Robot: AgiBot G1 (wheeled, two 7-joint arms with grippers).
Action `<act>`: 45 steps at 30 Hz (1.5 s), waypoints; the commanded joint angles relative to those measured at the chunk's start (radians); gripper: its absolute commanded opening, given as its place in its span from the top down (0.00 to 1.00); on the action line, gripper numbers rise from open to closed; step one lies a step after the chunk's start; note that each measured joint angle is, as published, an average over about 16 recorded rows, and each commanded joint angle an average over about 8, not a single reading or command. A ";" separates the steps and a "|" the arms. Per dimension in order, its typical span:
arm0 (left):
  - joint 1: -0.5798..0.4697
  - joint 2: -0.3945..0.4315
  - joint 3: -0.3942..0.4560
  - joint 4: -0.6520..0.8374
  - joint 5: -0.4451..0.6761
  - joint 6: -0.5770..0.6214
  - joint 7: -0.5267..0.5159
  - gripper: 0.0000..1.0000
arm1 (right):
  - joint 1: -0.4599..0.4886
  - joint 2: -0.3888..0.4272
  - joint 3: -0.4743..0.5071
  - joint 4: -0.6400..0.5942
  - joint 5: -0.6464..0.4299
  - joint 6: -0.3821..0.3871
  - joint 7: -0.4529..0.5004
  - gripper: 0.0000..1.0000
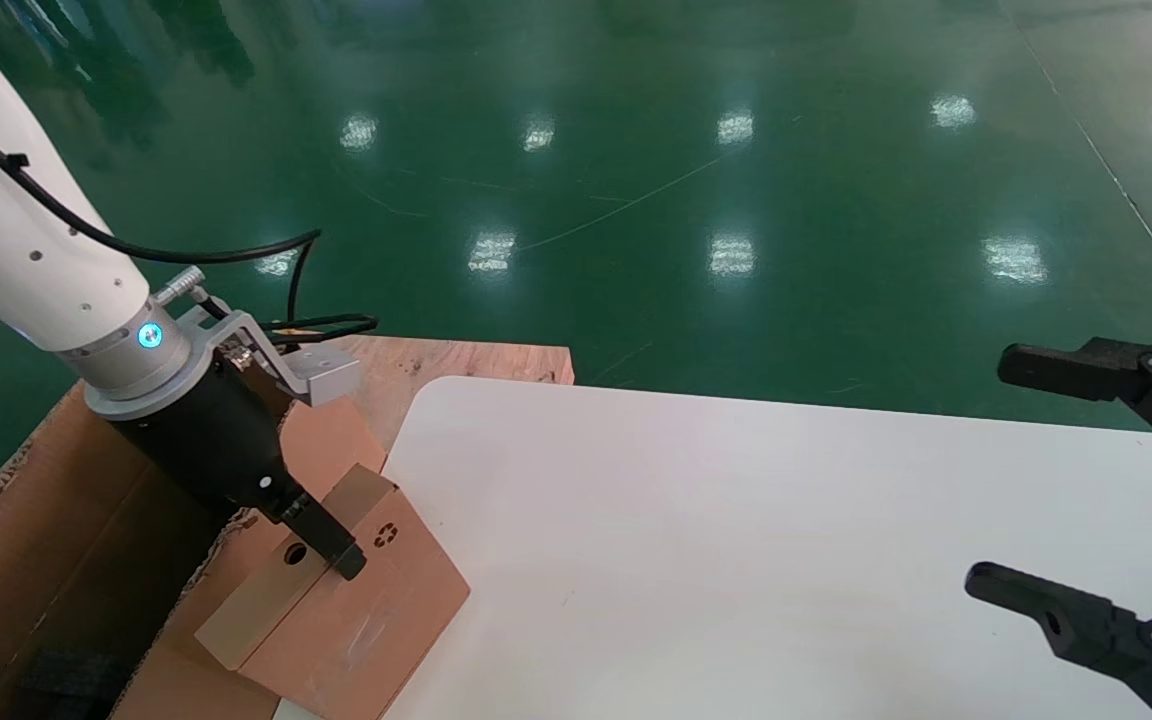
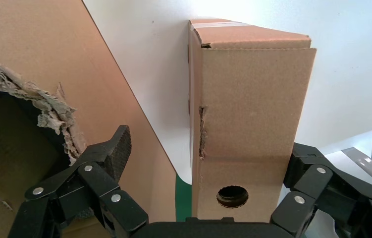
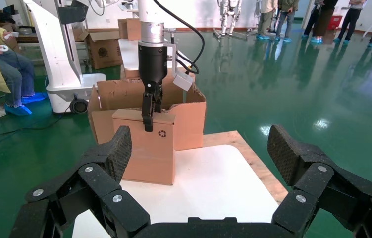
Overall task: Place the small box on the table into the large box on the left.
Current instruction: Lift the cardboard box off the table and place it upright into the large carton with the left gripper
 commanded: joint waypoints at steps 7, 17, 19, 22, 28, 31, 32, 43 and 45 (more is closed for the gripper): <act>-0.006 0.000 0.002 -0.005 0.001 -0.004 -0.002 0.40 | 0.000 0.000 0.000 0.000 0.000 0.000 0.000 0.00; -0.008 -0.002 0.000 -0.011 -0.005 -0.008 -0.002 0.56 | 0.000 0.000 0.000 0.000 0.000 0.000 0.000 0.00; -0.008 -0.003 0.000 -0.012 -0.005 -0.009 -0.001 0.32 | 0.000 0.000 0.000 0.000 0.000 0.000 0.000 0.00; -0.008 -0.003 0.000 -0.012 -0.005 -0.009 -0.001 0.01 | 0.000 0.000 0.000 0.000 0.000 0.000 0.000 0.00; -0.008 -0.003 0.000 -0.011 -0.005 -0.009 -0.001 0.60 | 0.000 0.000 0.000 0.000 0.000 0.000 0.000 0.00; -0.008 -0.003 0.000 -0.011 -0.005 -0.009 -0.002 0.93 | 0.000 0.000 0.000 0.000 0.000 0.000 0.000 0.00; -0.008 -0.003 0.000 -0.011 -0.005 -0.009 -0.002 0.97 | 0.000 0.000 0.000 0.000 0.000 0.000 0.000 0.00; -0.008 -0.003 0.000 -0.010 -0.004 -0.008 -0.002 1.00 | 0.000 0.000 0.000 0.000 0.000 0.000 0.000 0.00; -0.008 -0.003 0.000 -0.010 -0.004 -0.008 -0.002 1.00 | 0.000 0.000 0.000 0.000 0.000 0.000 0.000 0.00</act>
